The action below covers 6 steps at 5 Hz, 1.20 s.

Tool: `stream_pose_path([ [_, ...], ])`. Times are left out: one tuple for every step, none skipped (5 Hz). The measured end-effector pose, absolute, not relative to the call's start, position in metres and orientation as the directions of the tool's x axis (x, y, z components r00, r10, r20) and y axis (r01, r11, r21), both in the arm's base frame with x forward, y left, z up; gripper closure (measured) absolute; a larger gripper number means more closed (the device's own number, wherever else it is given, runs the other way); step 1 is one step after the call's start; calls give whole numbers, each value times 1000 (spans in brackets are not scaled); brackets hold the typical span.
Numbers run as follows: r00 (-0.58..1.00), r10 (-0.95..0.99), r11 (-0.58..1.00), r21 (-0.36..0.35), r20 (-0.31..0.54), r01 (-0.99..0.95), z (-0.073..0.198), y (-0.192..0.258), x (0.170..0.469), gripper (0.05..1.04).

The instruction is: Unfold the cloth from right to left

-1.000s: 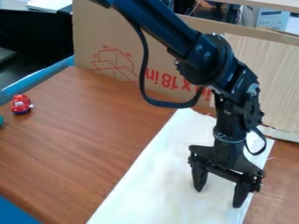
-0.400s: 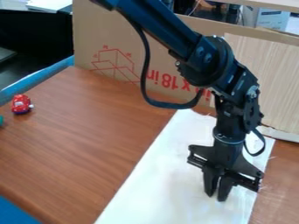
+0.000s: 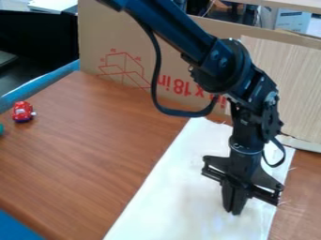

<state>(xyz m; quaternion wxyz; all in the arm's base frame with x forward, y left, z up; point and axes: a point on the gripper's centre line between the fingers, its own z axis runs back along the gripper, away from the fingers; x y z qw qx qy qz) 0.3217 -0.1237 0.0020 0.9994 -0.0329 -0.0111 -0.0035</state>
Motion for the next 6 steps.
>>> stream_pose_path([
  [1000, -9, 994, -111, -6, 8, 9, -118, 320, 1034],
  [1000, -17, 981, -193, -8, 15, 33, -104, 321, 1034],
  [999, -39, 969, -247, -38, 28, 38, -94, 319, 1034],
  [996, -59, 964, -264, -64, 40, 39, -86, 315, 1034],
  [995, -80, 963, -263, -63, 61, 44, -72, 320, 1034],
  [986, -125, 933, -350, -111, 79, 49, -59, 323, 1034],
])
